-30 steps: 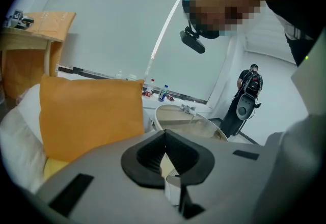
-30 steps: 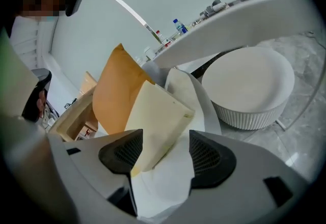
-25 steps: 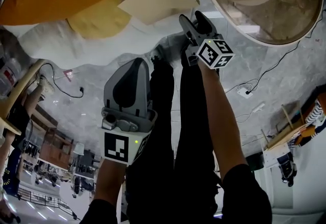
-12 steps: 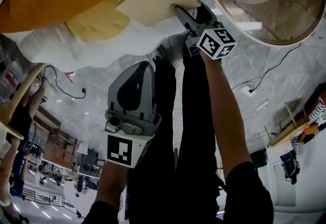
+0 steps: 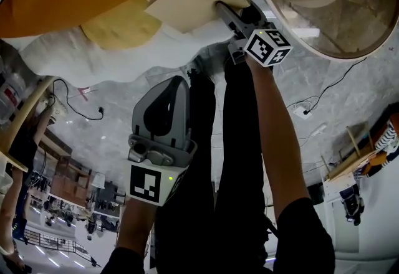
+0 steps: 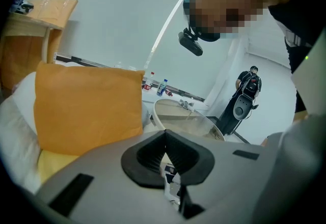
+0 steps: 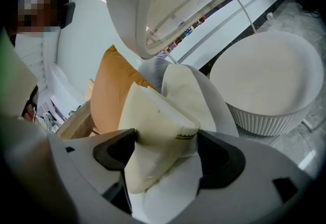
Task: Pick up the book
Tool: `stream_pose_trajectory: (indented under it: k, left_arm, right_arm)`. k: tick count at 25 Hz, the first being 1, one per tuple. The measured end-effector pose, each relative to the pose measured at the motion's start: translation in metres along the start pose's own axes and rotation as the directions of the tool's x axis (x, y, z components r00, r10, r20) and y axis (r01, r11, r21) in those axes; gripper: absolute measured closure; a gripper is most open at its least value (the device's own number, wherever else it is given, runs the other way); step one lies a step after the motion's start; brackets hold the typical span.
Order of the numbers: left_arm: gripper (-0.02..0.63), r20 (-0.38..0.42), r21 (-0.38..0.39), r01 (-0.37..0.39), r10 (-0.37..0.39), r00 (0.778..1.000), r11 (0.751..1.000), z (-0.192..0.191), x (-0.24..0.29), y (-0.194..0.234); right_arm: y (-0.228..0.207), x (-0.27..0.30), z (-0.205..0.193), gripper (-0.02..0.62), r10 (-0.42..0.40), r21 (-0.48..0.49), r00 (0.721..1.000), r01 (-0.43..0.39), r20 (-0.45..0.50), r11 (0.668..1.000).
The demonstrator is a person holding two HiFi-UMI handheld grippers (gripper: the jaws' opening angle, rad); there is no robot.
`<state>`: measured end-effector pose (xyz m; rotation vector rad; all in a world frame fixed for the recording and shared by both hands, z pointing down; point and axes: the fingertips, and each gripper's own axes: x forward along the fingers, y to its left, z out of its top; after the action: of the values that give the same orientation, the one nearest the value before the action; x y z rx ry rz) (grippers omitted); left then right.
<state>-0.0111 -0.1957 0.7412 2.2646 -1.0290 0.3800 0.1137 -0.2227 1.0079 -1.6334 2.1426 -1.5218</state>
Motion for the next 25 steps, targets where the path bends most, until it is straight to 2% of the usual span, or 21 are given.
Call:
stream_pose_trajectory:
  k: [7,14,19,25]
  left_arm:
    - [0.598,-0.016,-0.001,0.004,-0.004,1.0,1.0,-0.005,-0.005,0.002]
    - [0.598,-0.006,0.007,0.003,-0.003,1.0,1.0,0.008,-0.012,0.007]
    - [0.598,0.013,0.042,-0.001,0.0,1.0,0.999,0.021,-0.016,0.009]
    - [0.598,0.031,0.039,-0.024,0.023,0.999,0.999,0.023,-0.023,0.018]
  right_arm:
    - [0.0,0.002,-0.002,0.235,0.037,0.007,0.999,-0.037,-0.026,0.999]
    - [0.013,-0.006,-0.003,0.254,-0.026,-0.008,1.0,0.025,-0.013,1.0]
    - [0.024,-0.016,-0.004,0.282,-0.062,-0.031,0.998,0.062,-0.016,0.998]
    - [0.038,-0.022,-0.001,0.314,-0.087,-0.062,0.996,0.087,0.005,0.994]
